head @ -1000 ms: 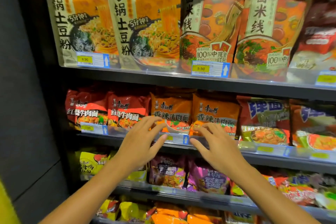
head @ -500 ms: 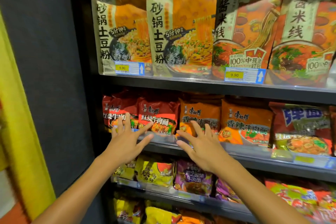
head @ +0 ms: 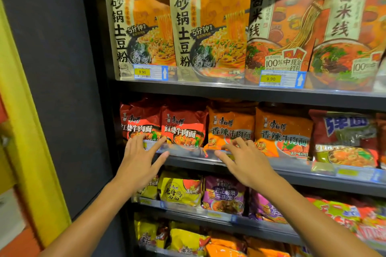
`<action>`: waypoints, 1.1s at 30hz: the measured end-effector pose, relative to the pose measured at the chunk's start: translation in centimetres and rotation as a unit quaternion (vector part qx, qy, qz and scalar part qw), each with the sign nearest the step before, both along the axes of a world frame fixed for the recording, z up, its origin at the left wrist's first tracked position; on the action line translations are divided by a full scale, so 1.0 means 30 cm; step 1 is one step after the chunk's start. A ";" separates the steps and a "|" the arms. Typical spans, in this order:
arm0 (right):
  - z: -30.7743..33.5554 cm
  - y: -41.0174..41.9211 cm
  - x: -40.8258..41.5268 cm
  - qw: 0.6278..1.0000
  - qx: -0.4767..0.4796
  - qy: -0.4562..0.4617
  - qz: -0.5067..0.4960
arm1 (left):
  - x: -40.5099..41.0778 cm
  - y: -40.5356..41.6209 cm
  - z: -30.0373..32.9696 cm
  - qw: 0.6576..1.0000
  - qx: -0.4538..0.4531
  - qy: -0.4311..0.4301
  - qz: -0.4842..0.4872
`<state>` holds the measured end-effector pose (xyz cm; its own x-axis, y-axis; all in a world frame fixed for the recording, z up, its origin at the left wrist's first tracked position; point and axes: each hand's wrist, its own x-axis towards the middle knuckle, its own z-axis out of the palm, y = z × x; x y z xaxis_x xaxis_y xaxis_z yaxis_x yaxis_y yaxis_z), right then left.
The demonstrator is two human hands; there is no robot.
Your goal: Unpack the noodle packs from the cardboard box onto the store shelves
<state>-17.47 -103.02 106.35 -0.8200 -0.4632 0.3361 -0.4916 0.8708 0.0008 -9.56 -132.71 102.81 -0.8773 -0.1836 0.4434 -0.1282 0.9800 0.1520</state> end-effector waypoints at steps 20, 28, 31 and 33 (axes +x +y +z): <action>-0.035 0.297 0.081 0.996 -0.051 0.038 0.068 | 0.026 0.174 -0.014 0.992 -0.012 0.044 -0.117; -0.045 0.605 0.232 0.996 -0.068 0.014 0.051 | 0.118 0.412 0.028 0.979 -0.090 0.042 -0.177; -0.041 0.758 0.295 0.995 -0.083 0.012 0.052 | 0.178 0.550 0.054 0.979 -0.086 0.034 -0.181; -0.036 0.863 0.346 0.994 -0.094 0.015 0.059 | 0.231 0.659 0.062 0.977 -0.092 0.032 -0.190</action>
<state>-7.09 -77.13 105.26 -0.7522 -0.4816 0.4497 -0.5918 0.7939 -0.1396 -2.64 -112.93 104.66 -0.8357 0.2377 0.4950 0.2544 0.9665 -0.0346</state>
